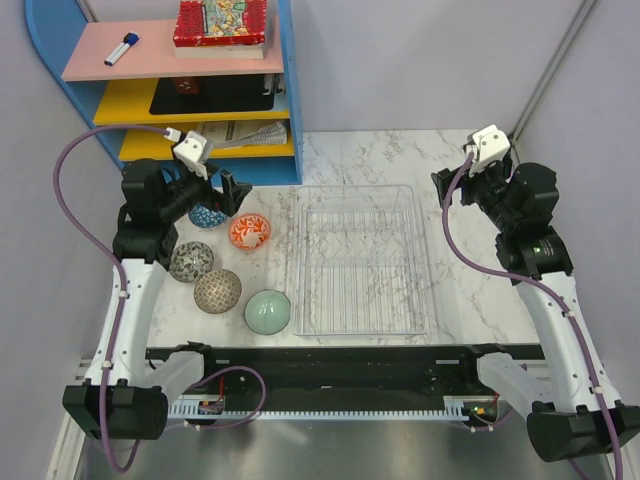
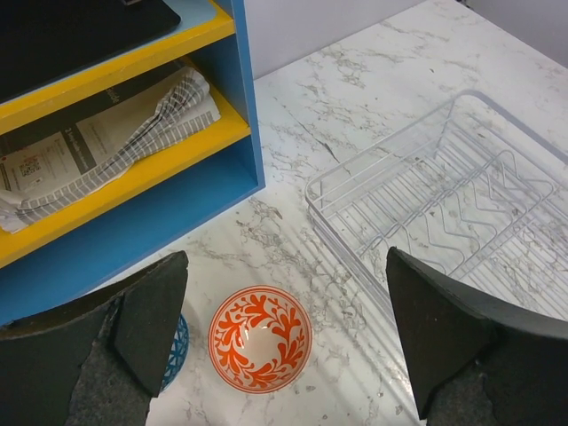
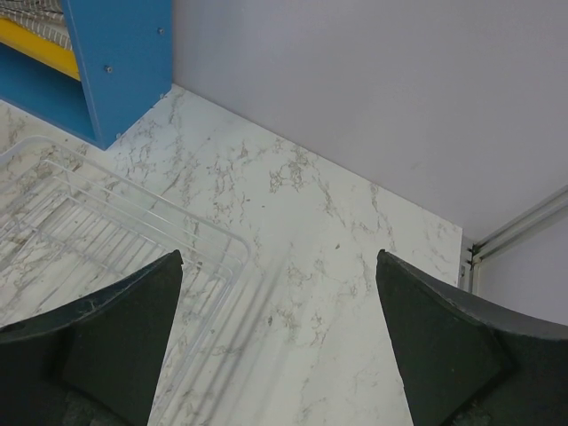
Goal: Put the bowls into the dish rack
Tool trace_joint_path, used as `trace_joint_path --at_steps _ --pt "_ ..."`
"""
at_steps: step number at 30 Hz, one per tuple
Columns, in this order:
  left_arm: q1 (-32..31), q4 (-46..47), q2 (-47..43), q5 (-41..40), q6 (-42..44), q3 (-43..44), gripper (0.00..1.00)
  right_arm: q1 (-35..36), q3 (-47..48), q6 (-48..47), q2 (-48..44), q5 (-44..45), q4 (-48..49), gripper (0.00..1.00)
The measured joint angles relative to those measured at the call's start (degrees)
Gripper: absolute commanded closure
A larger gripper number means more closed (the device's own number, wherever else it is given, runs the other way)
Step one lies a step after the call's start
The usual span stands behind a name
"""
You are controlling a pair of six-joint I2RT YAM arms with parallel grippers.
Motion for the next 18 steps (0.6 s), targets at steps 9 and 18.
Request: trace_joint_path --at_steps 9,18 --pt "0.00 0.02 2.19 -4.13 0.22 -0.42 0.00 0.02 0.00 -2.25 2.34 0.61 -0.07 0.02" --pt "2.01 -1.77 19.37 -12.59 3.28 1.33 0.12 0.55 0.00 -3.67 3.52 0.68 -0.90 0.03"
